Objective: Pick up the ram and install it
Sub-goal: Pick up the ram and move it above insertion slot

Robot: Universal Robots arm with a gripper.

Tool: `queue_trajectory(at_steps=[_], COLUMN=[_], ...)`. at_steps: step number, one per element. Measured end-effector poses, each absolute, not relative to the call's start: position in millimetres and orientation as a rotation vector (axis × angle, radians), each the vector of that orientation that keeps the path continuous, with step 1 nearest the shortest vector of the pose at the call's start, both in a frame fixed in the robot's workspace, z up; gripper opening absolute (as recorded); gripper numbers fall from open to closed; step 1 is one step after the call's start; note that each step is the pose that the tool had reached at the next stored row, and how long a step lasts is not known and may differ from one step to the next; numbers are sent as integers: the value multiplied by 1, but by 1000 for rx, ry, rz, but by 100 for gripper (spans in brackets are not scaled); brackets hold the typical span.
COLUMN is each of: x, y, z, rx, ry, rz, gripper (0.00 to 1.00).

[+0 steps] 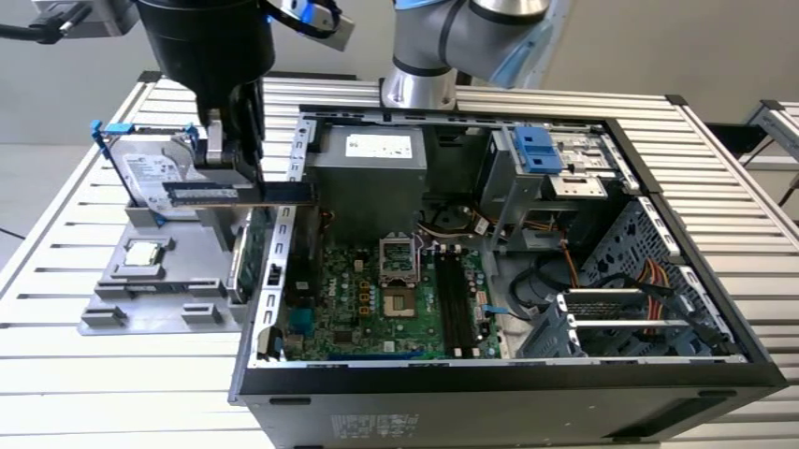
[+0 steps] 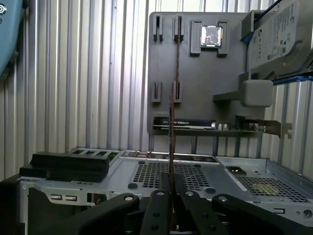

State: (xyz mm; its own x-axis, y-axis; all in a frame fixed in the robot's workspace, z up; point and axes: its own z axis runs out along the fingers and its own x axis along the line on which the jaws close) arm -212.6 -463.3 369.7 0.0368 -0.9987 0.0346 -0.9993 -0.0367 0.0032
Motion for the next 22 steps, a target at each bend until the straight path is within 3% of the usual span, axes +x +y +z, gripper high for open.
queue_trajectory(at_steps=[22], x=[-172], y=[-461], z=[370], rx=[2242], ry=[-2161], rz=[34], gripper=[0])
